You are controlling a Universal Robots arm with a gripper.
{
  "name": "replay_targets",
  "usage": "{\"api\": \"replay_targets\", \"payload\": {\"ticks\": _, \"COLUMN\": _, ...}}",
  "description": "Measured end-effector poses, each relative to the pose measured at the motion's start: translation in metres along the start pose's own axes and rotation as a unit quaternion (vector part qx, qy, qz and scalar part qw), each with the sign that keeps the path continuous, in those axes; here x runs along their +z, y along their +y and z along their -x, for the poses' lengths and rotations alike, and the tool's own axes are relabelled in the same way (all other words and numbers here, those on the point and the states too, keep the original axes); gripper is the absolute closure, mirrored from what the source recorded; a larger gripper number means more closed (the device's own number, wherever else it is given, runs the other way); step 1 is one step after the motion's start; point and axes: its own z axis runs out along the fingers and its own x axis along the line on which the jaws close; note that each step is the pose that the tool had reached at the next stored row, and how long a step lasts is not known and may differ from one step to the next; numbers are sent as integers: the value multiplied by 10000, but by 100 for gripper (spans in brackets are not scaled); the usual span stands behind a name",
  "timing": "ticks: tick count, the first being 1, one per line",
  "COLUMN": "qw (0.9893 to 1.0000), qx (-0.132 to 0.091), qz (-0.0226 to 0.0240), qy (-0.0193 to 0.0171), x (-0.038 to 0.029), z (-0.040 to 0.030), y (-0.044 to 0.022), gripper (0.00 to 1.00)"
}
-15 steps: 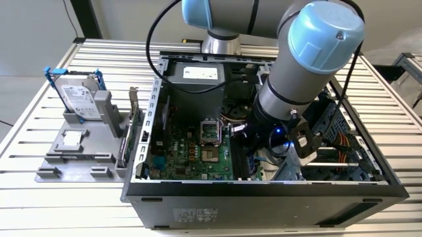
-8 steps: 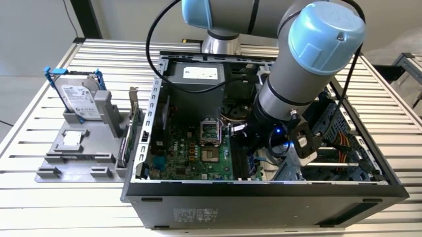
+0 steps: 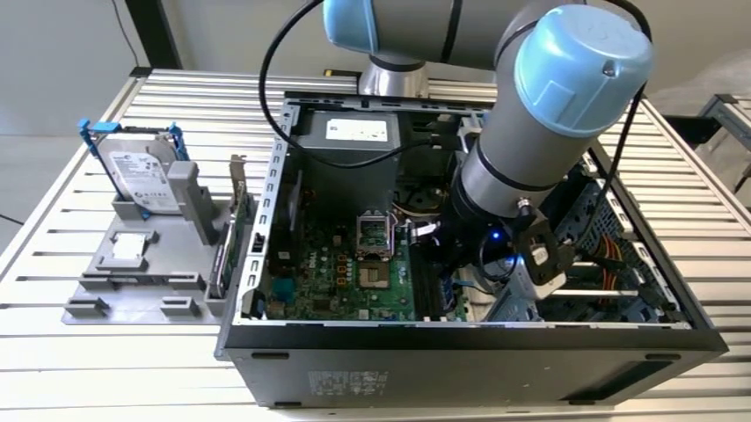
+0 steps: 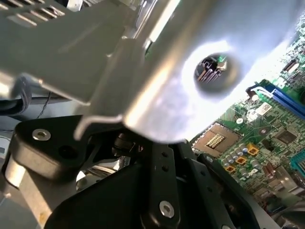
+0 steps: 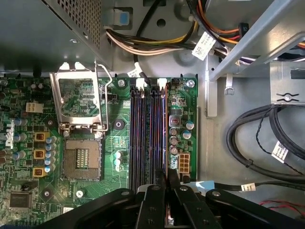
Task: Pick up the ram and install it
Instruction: 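Insert the ram into the slot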
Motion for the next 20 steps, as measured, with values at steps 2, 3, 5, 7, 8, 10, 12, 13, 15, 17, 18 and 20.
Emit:
{"api": "replay_targets", "payload": {"ticks": 2, "qw": 10000, "qx": -3, "qz": 54, "qy": 1, "x": -1, "z": 0, "y": -8, "gripper": 100}}
{"api": "replay_targets", "payload": {"ticks": 3, "qw": 10000, "qx": -6, "qz": 90, "qy": 2, "x": -2, "z": 0, "y": -13, "gripper": 100}}
{"api": "replay_targets", "payload": {"ticks": 5, "qw": 9999, "qx": -6, "qz": 106, "qy": 1, "x": -2, "z": 0, "y": -16, "gripper": 100}}
{"api": "replay_targets", "payload": {"ticks": 7, "qw": 9999, "qx": -7, "qz": 107, "qy": 1, "x": -1, "z": 1, "y": -19, "gripper": 100}}
{"api": "replay_targets", "payload": {"ticks": 8, "qw": 9999, "qx": -7, "qz": 106, "qy": 2, "x": -3, "z": 1, "y": -28, "gripper": 100}}
{"api": "replay_targets", "payload": {"ticks": 10, "qw": 9999, "qx": -6, "qz": 105, "qy": 2, "x": -5, "z": 1, "y": -45, "gripper": 100}}
{"api": "replay_targets", "payload": {"ticks": 12, "qw": 9999, "qx": -6, "qz": 105, "qy": 2, "x": -4, "z": -1, "y": -55, "gripper": 100}}
{"api": "replay_targets", "payload": {"ticks": 13, "qw": 9999, "qx": -7, "qz": 106, "qy": 1, "x": -3, "z": -2, "y": -56, "gripper": 100}}
{"api": "replay_targets", "payload": {"ticks": 15, "qw": 9999, "qx": -7, "qz": 106, "qy": 2, "x": 1, "z": -7, "y": -57, "gripper": 100}}
{"api": "replay_targets", "payload": {"ticks": 17, "qw": 9999, "qx": -7, "qz": 105, "qy": 2, "x": 3, "z": -13, "y": -58, "gripper": 100}}
{"api": "replay_targets", "payload": {"ticks": 18, "qw": 9999, "qx": -7, "qz": 106, "qy": 2, "x": 5, "z": -17, "y": -59, "gripper": 100}}
{"api": "replay_targets", "payload": {"ticks": 20, "qw": 9999, "qx": -6, "qz": 106, "qy": 2, "x": 8, "z": -25, "y": -59, "gripper": 100}}
